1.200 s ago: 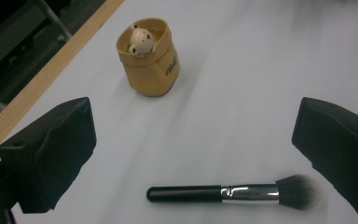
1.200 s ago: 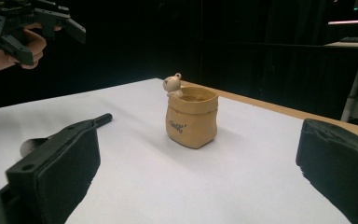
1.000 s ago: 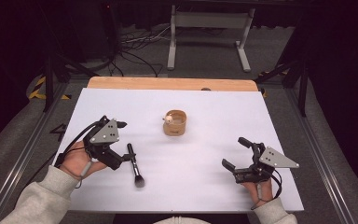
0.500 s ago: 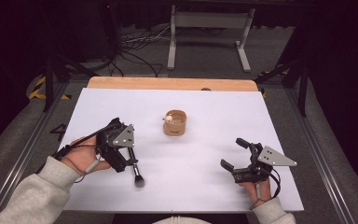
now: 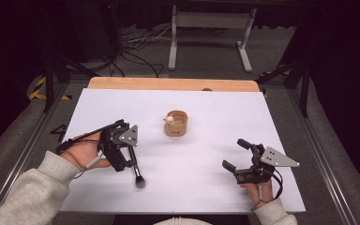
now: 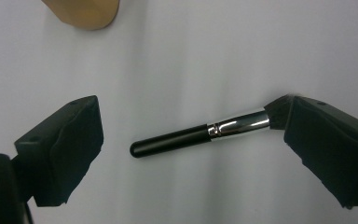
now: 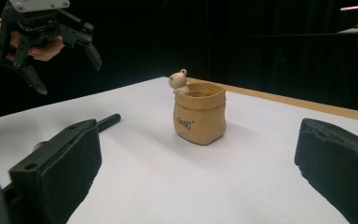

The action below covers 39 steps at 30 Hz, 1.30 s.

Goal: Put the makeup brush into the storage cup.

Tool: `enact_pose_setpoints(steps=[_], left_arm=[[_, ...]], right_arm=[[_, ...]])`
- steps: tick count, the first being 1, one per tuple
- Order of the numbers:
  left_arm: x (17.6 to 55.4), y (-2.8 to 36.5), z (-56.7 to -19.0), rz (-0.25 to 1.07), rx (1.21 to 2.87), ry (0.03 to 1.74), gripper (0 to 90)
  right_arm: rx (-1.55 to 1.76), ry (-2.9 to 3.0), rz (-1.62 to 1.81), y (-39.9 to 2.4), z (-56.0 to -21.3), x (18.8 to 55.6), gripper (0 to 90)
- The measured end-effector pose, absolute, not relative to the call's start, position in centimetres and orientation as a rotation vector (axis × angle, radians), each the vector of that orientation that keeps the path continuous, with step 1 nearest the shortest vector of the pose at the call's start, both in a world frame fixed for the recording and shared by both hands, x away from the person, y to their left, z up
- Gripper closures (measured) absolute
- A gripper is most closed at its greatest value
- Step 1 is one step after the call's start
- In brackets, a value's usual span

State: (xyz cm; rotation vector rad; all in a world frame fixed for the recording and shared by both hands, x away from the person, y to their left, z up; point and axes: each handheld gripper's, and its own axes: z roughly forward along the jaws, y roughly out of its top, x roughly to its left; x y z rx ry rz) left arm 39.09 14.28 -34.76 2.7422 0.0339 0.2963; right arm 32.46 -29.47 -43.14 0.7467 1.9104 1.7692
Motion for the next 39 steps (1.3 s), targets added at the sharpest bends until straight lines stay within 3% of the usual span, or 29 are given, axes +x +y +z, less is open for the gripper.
enact_pose_setpoints(steps=[27,39], left_arm=[[40.3,14.2,-36.7,0.328,2.849,-0.08,6.3],[40.9,13.3,-38.2,0.251,2.905,-0.091,6.4]], right_arm=[[0.741,1.882,1.787,-29.7,-43.0,32.2,0.9],[0.749,1.887,1.775,-29.8,-43.0,32.0,0.8]])
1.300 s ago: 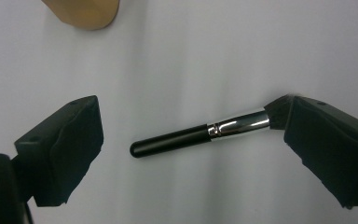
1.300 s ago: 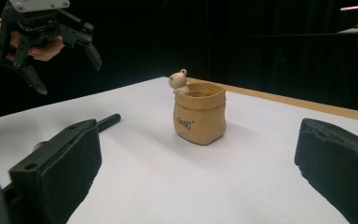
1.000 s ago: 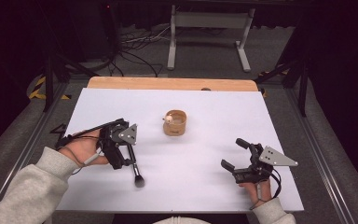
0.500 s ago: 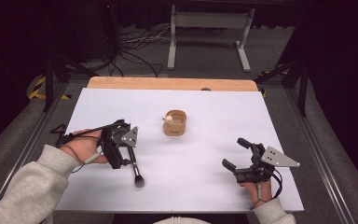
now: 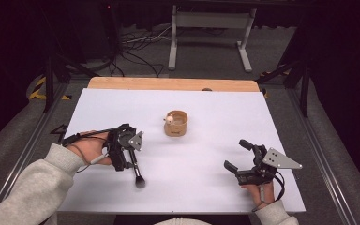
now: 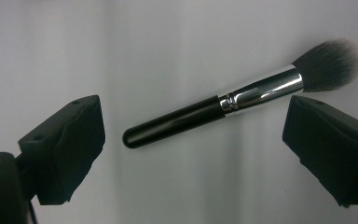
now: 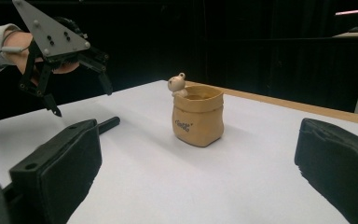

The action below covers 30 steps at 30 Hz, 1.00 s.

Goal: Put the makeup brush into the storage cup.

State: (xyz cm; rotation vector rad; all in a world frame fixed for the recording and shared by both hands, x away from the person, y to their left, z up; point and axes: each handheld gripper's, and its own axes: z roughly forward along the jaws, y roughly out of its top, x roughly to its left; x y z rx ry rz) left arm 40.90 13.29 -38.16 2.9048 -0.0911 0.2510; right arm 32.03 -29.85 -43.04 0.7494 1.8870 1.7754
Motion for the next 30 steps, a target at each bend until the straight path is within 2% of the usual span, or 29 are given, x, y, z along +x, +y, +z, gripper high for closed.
enact_pose_setpoints(steps=[12,30], left_arm=[[40.9,12.8,-39.6,0.234,2.903,-0.18,6.9],[41.2,12.3,-41.1,0.147,2.934,-0.183,8.1]], right_arm=[[0.748,1.887,1.788,-29.9,-43.0,32.1,0.8],[0.752,1.889,1.811,-30.1,-43.1,32.2,1.1]])
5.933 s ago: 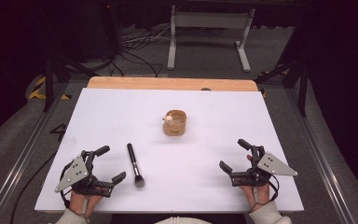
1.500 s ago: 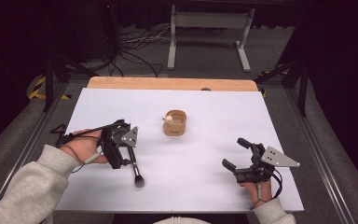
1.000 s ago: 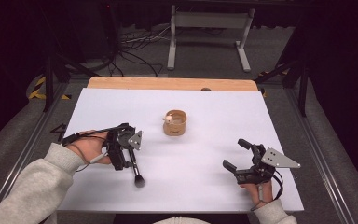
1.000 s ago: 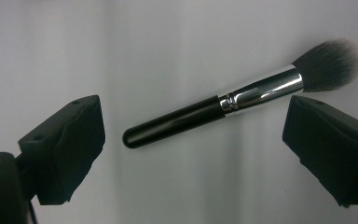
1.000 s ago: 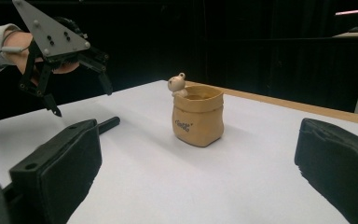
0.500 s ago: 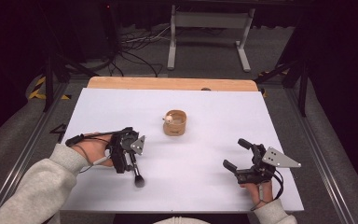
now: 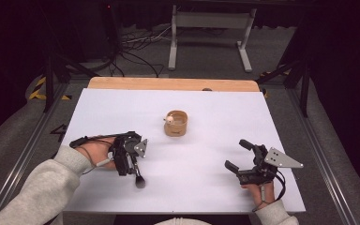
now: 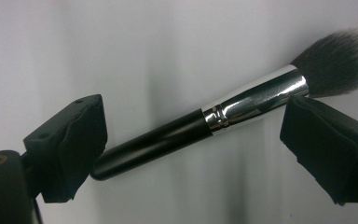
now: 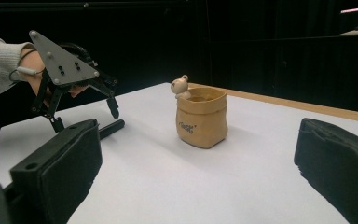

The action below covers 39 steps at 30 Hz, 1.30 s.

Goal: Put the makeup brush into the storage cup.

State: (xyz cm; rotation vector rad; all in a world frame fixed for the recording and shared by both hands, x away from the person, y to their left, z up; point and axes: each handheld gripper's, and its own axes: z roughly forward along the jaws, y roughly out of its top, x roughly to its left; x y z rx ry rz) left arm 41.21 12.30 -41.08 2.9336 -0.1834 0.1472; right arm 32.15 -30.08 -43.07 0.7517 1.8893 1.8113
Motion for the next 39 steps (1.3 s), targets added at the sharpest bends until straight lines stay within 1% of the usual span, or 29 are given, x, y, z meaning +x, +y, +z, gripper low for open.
enact_pose_setpoints(steps=[12,24,28,34,39], left_arm=[[41.0,12.0,-41.9,0.128,2.936,-0.197,8.5],[40.9,11.8,-42.6,0.088,2.975,-0.214,10.2],[40.8,11.6,-42.8,0.07,2.989,-0.221,13.9],[40.9,11.5,-42.8,0.059,3.008,-0.23,16.2],[40.8,11.4,-42.8,0.055,3.014,-0.241,21.4]], right_arm=[[0.754,1.893,1.814,-30.1,-43.1,32.1,1.2],[0.756,1.897,1.815,-30.2,-43.1,32.1,1.3],[0.756,1.897,1.818,-30.2,-43.1,32.1,1.3],[0.76,1.895,1.823,-30.2,-43.2,32.1,1.3],[0.76,1.895,1.823,-30.2,-43.2,32.1,1.4]])
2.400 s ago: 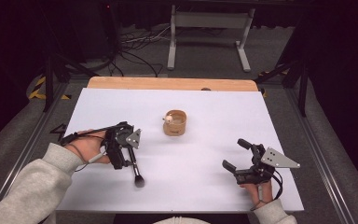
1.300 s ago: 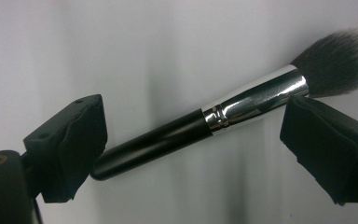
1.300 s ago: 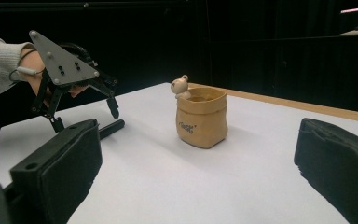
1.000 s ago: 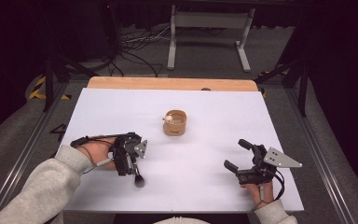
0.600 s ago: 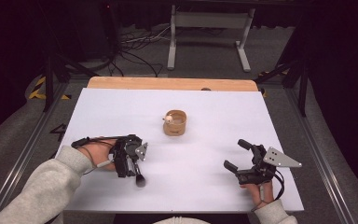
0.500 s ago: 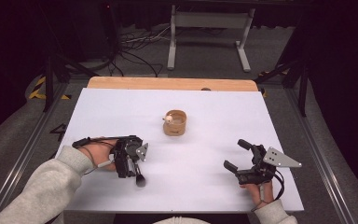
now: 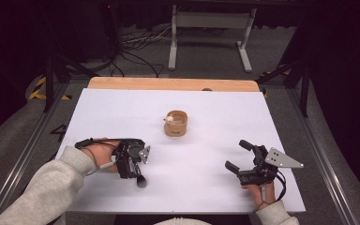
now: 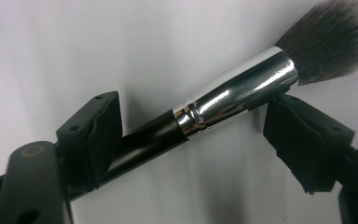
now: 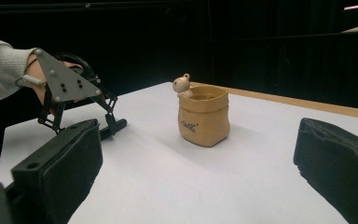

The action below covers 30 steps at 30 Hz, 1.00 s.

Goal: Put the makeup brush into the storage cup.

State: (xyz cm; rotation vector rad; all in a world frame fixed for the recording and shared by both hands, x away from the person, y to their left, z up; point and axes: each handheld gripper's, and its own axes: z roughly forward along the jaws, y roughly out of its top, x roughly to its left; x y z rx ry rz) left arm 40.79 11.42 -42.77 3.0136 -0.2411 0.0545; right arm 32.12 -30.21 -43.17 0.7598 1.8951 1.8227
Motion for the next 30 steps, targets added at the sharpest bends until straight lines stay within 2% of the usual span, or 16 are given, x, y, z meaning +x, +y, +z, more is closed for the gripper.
enact_pose_setpoints(steps=[7,11,12,14,18,22,30], left_arm=[[40.82,11.42,-42.72,0.002,3.033,-0.231,32.3],[40.72,11.41,-42.62,-0.01,3.037,-0.214,44.7],[40.75,11.38,-42.54,-0.018,3.046,-0.214,44.7],[40.72,11.43,-42.49,-0.008,3.046,-0.222,51.7],[40.75,11.51,-42.43,-0.012,3.045,-0.216,55.6],[40.62,11.43,-42.28,-0.006,3.061,-0.217,67.8],[40.51,11.38,-41.89,0.025,3.033,-0.204,70.6]], right_arm=[[0.763,1.897,1.822,-30.19,-43.19,32.12,1.5],[0.762,1.896,1.822,-30.21,-43.2,32.13,1.6],[0.762,1.896,1.822,-30.21,-43.2,32.13,1.6],[0.764,1.899,1.822,-30.23,-43.21,32.14,1.7],[0.763,1.899,1.823,-30.23,-43.21,32.13,1.9],[0.763,1.9,1.823,-30.22,-43.21,32.12,2.0],[0.765,1.901,1.822,-30.21,-43.23,32.16,2.1]])
